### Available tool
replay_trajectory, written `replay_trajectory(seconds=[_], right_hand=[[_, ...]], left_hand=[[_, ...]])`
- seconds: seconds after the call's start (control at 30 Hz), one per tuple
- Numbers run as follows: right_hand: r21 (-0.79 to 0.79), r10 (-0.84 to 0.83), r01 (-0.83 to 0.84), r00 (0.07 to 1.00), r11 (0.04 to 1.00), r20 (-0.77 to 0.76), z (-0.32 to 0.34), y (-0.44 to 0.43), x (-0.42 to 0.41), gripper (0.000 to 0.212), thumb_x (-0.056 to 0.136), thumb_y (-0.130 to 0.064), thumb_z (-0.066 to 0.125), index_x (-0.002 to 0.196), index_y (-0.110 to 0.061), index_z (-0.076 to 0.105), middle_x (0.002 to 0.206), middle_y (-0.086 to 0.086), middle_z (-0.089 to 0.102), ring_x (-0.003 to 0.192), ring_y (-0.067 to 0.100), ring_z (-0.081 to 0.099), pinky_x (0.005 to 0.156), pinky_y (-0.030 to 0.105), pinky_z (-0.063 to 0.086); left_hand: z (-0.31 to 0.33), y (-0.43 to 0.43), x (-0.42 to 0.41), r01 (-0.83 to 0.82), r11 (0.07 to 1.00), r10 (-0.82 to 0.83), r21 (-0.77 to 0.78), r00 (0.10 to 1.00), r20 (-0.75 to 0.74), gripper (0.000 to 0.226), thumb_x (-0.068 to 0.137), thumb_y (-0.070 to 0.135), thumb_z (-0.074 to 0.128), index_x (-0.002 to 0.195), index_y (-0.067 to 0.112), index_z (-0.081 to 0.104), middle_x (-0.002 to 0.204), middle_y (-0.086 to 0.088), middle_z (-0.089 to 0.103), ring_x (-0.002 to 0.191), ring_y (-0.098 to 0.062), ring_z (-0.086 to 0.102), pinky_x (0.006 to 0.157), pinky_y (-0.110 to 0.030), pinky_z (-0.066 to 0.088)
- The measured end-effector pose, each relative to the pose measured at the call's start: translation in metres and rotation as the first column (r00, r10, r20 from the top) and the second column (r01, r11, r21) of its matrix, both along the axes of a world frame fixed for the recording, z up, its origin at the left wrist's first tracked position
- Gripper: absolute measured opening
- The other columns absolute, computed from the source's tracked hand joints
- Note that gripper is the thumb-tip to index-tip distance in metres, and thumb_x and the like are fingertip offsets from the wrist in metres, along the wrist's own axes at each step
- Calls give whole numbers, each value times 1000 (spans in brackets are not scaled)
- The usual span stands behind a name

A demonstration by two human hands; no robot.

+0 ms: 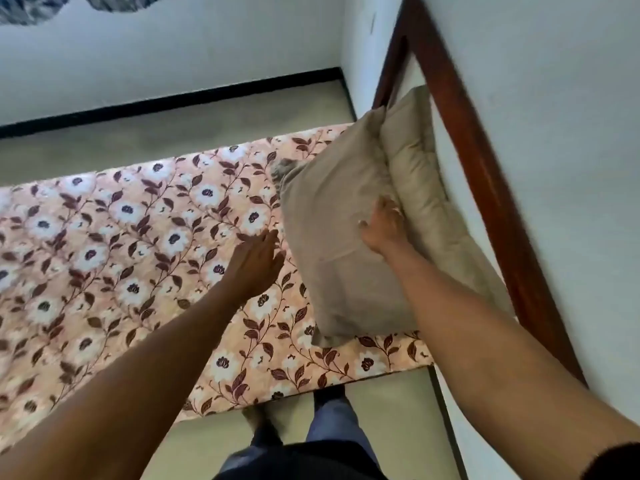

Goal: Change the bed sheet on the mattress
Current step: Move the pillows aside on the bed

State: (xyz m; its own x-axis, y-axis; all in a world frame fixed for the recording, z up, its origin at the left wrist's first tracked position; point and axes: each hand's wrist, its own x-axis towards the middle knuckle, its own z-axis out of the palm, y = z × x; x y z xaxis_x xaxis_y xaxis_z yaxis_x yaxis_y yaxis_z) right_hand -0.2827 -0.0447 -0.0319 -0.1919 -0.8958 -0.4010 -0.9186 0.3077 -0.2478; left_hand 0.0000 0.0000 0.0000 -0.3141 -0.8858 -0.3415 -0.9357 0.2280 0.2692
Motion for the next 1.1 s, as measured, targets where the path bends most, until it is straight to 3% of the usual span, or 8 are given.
replay_trajectory(seconds=[0.13,0.3,0.43,0.6,0.7,0.8,0.93,1.1], right_hand=[[87,-294,289,955,953,44,-19,-4,-6,92,92,-42,63,156,3,15,159,26,28,144,40,36,117,46,32],[196,-238,241,970,950,-40,-53,22,11,117,80,-53,76,156,9,12,156,26,36,142,39,41,115,46,37],[245,-221,202,974,948,52,-45,5,31,55,88,-35,70,132,-3,60,136,21,61,126,38,58,101,41,48],[88,-10,-11,971,996,239,-4,2,109,27,90,-20,62,112,-5,66,121,20,63,116,38,57,88,34,45],[-32,127,-126,887,991,444,31,10,168,21,85,-6,64,66,-14,59,76,7,61,82,25,58,57,28,35],[-71,154,-144,734,987,662,69,16,216,31,76,3,73,57,-15,58,64,-2,56,69,16,56,55,25,37],[60,24,-162,469,985,883,123,26,275,23,75,5,79,97,1,76,93,10,76,84,23,72,75,29,57],[143,-73,-204,317,969,945,171,62,363,31,79,5,74,110,1,74,103,18,76,89,31,74,77,35,61]], left_hand=[[-7,8,11,-81,996,79,41,996,45,57,104,41,40,151,10,32,153,-16,44,131,-34,50,100,-52,49],[-19,31,38,-185,980,180,80,981,67,55,103,37,46,150,9,35,146,-15,50,123,-34,56,94,-50,51],[-22,59,67,-211,971,200,110,975,96,57,102,37,47,151,12,34,147,-15,50,121,-33,57,92,-50,53],[-6,88,113,-325,938,311,119,942,124,53,102,34,51,150,14,38,143,-10,54,121,-29,57,93,-45,52],[5,111,155,-458,880,446,123,888,117,53,103,35,49,151,15,38,148,-10,51,129,-30,53,100,-46,49],[17,135,204,-638,752,638,162,767,59,53,103,36,51,151,16,40,151,-12,49,134,-31,50,106,-45,45],[26,171,283,-821,529,847,215,527,-73,58,104,43,47,149,8,41,151,-16,48,137,-37,46,108,-43,39],[42,216,391,-815,94,919,572,-149,-364,93,85,84,41,148,15,43,145,-18,50,126,-40,52,100,-53,44]])
